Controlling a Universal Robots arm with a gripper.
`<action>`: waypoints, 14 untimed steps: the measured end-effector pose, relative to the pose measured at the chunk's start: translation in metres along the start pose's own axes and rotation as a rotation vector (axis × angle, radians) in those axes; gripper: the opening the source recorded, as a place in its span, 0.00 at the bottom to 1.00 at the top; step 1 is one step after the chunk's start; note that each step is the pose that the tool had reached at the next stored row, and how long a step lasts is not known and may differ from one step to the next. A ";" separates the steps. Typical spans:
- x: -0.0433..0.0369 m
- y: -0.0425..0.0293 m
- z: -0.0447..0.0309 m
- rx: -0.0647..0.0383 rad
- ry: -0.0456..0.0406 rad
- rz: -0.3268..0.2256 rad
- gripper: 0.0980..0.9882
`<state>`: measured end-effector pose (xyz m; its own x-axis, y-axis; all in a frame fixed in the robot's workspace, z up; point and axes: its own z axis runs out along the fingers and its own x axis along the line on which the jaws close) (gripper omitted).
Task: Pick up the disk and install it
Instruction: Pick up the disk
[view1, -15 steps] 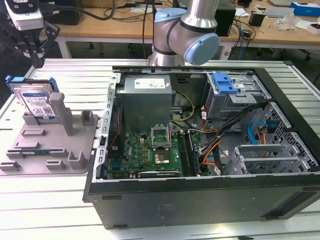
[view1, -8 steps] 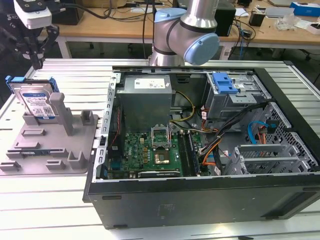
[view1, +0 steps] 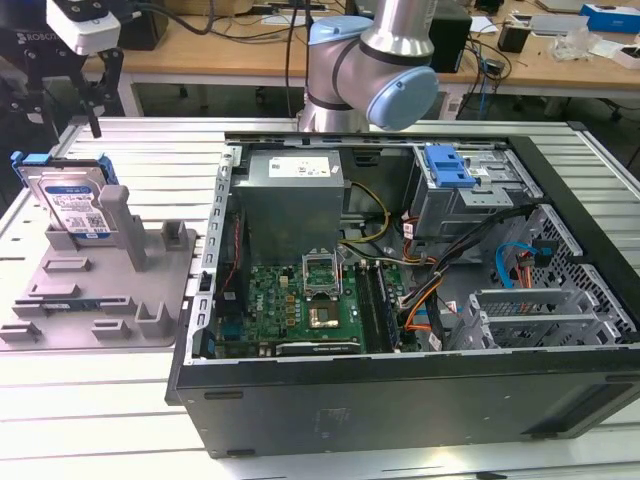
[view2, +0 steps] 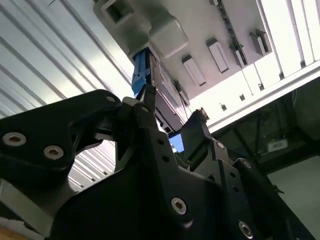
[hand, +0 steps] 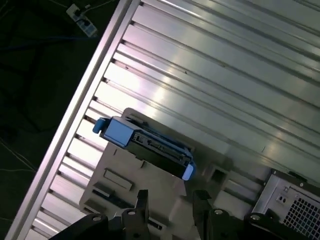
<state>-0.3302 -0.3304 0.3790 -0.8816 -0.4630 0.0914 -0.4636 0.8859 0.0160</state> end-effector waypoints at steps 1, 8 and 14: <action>-0.0001 0.0001 0.0005 0.004 0.0008 -0.032 0.43; -0.0005 0.0004 0.0029 0.026 -0.0003 -0.189 0.43; -0.0007 0.0003 0.0043 0.052 -0.0229 -0.282 0.43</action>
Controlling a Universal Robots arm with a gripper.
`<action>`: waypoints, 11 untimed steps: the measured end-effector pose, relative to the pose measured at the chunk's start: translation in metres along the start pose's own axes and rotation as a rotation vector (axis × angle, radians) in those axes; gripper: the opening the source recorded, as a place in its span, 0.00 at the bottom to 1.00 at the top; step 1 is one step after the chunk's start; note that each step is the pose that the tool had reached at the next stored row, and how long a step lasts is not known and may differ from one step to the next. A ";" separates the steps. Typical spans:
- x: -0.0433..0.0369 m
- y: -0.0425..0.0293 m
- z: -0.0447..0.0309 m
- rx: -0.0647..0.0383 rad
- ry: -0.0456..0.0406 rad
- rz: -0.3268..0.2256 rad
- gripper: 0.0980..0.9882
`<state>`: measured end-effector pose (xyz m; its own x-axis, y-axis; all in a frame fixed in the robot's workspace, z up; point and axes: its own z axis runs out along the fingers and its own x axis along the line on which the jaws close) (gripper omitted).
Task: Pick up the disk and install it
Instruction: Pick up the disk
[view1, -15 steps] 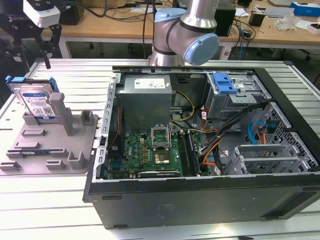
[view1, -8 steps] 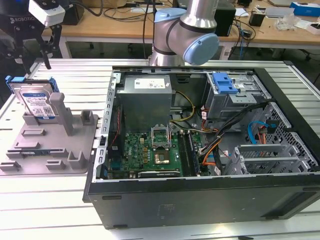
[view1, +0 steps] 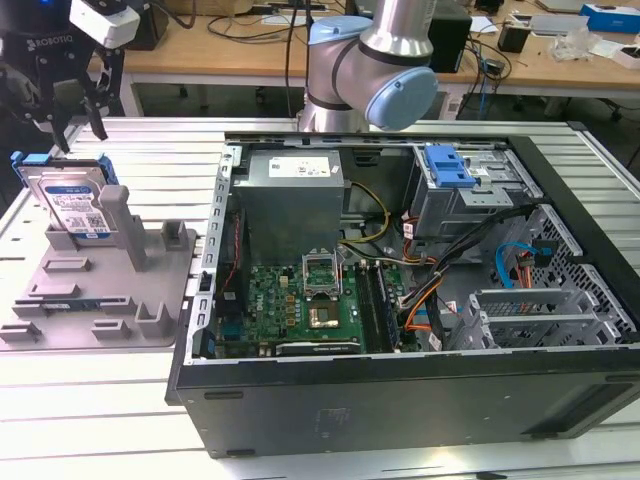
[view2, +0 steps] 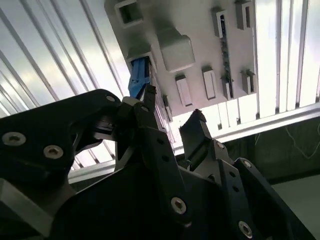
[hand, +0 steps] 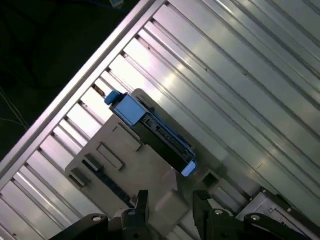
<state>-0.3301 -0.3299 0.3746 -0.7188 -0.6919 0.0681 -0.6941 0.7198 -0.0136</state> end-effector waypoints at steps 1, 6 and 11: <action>-0.0001 0.0000 0.0004 0.004 -0.0023 -0.025 0.43; -0.0001 0.0001 0.0019 0.014 -0.0046 -0.173 0.43; -0.0003 0.0001 0.0039 0.021 -0.0065 -0.273 0.43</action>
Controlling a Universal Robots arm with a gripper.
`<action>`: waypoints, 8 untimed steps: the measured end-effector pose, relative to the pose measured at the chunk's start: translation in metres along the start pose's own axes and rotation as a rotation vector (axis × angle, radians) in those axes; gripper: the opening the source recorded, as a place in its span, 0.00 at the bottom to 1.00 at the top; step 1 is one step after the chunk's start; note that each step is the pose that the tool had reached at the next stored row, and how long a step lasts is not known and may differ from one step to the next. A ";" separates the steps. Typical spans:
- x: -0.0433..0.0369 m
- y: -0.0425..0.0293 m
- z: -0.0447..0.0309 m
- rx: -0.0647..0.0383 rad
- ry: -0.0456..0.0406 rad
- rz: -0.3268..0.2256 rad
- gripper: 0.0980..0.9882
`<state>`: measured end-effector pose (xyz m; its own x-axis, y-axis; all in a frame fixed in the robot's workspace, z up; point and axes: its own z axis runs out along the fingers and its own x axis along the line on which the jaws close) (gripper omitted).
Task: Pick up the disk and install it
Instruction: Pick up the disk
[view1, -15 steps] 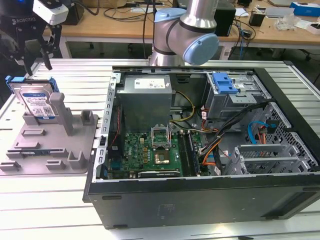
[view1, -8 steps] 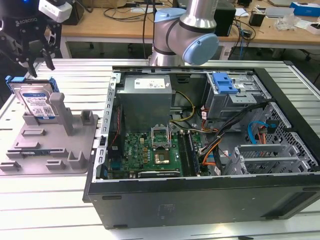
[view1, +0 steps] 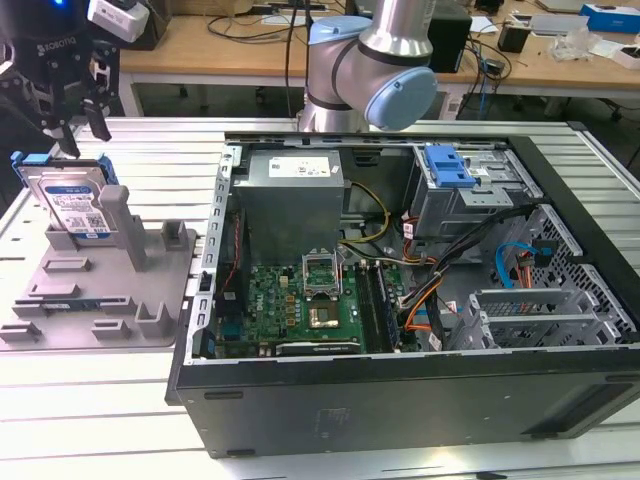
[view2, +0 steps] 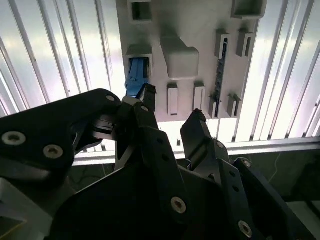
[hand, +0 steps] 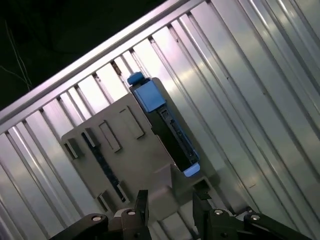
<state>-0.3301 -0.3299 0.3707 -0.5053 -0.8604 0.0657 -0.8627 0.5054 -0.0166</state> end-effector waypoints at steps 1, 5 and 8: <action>0.0000 0.0000 0.0005 0.001 -0.0002 -0.019 0.43; -0.0002 0.0001 0.0035 0.008 -0.0018 -0.103 0.43; -0.0005 0.0001 0.0065 0.014 -0.0036 -0.171 0.43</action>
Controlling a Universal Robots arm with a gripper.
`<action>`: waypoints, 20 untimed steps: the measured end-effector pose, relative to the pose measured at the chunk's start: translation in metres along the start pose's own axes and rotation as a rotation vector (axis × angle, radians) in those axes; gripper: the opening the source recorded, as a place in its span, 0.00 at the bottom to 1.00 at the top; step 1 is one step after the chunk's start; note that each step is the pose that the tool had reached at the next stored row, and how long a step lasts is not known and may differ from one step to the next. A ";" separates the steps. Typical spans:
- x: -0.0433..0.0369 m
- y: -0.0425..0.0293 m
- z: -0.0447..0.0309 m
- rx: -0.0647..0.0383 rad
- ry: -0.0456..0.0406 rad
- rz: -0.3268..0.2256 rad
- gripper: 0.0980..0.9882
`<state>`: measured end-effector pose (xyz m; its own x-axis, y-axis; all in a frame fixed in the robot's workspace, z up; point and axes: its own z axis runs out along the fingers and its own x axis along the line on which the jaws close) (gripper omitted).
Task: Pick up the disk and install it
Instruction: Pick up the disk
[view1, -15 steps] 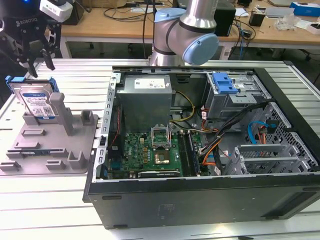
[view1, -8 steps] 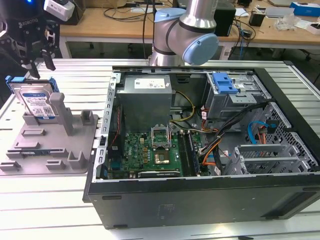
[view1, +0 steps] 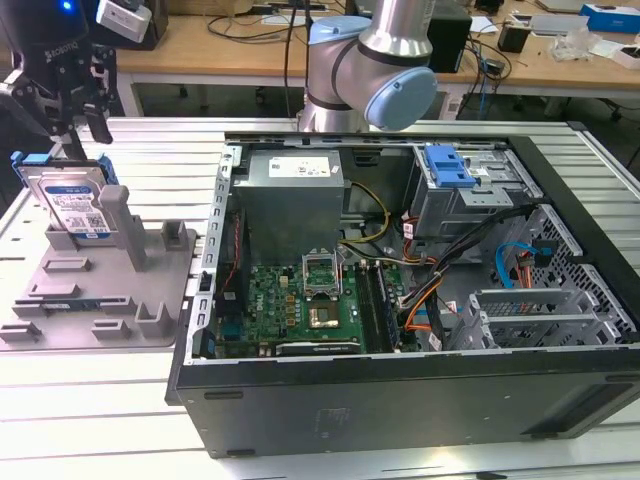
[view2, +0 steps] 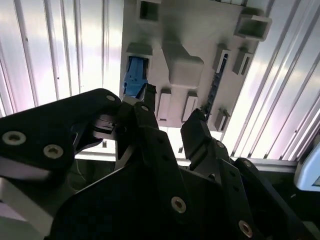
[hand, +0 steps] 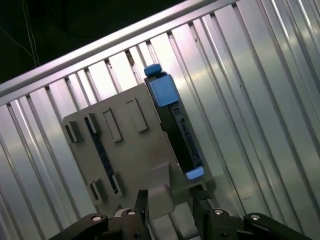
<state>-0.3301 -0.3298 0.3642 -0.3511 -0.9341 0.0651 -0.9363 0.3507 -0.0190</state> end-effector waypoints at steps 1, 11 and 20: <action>-0.0001 0.0000 0.0008 0.002 -0.0005 -0.018 0.43; -0.0053 0.0024 0.0039 0.017 -0.0041 -0.153 0.43; -0.0144 0.0074 0.0067 0.024 -0.0069 -0.271 0.43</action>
<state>-0.3320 -0.3143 0.3565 -0.0874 -0.9941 0.0643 -0.9960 0.0859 -0.0258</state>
